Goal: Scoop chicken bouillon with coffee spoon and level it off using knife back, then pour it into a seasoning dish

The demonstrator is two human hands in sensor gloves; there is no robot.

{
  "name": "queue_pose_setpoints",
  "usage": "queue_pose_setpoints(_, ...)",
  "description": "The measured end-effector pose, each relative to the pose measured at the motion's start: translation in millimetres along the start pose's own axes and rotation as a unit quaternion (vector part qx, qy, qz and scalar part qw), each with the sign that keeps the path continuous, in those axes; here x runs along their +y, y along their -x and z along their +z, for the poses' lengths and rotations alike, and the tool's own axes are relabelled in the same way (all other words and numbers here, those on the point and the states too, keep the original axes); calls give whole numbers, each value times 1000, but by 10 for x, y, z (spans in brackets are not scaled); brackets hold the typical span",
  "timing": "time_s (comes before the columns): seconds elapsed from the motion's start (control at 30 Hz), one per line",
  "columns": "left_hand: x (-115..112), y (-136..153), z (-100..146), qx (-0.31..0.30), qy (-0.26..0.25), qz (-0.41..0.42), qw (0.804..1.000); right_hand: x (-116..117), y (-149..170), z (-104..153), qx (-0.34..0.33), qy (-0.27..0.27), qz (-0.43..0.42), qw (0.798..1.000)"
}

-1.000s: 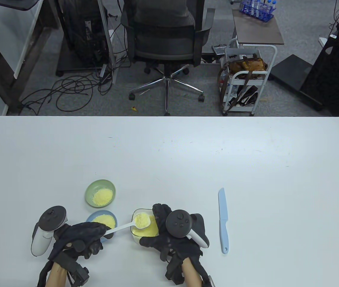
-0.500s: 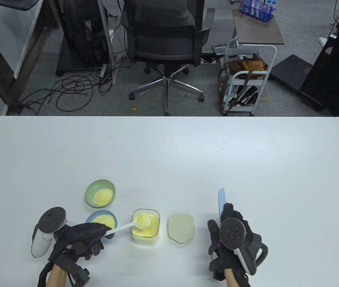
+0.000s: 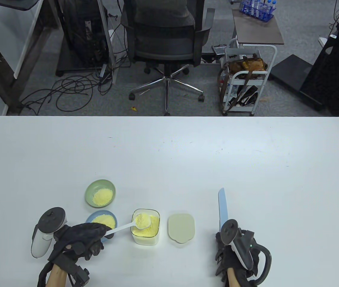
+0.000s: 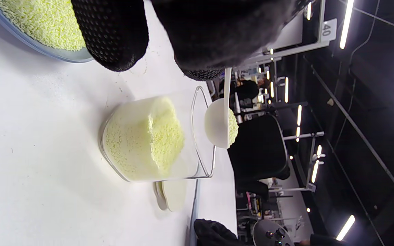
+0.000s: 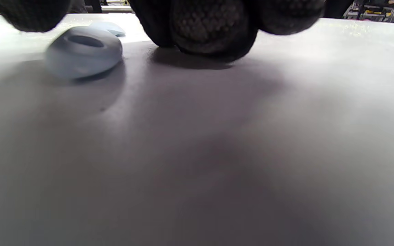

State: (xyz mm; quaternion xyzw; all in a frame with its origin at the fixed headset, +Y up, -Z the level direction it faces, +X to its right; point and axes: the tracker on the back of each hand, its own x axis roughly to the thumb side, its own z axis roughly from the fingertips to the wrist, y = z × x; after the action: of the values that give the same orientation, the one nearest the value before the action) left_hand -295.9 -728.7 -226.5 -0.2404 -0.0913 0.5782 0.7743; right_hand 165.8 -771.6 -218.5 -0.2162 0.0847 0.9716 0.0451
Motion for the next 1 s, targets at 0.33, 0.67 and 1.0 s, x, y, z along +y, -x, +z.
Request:
queue_pose_setpoints(0.33, -3, 2, -1, -1, 0, 2, 1000, 0, -114, -162, 12, -50, -6, 999)
queue_pose_setpoints(0.67, -7, -2, 6, -7, 3, 5, 1000, -12, -133, -223, 19, -92, -21, 995)
queue_pose_setpoints(1.0, -5, 2, 6, -10, 2, 14, 1000, 6, -128, -194, 7, -86, -24, 996)
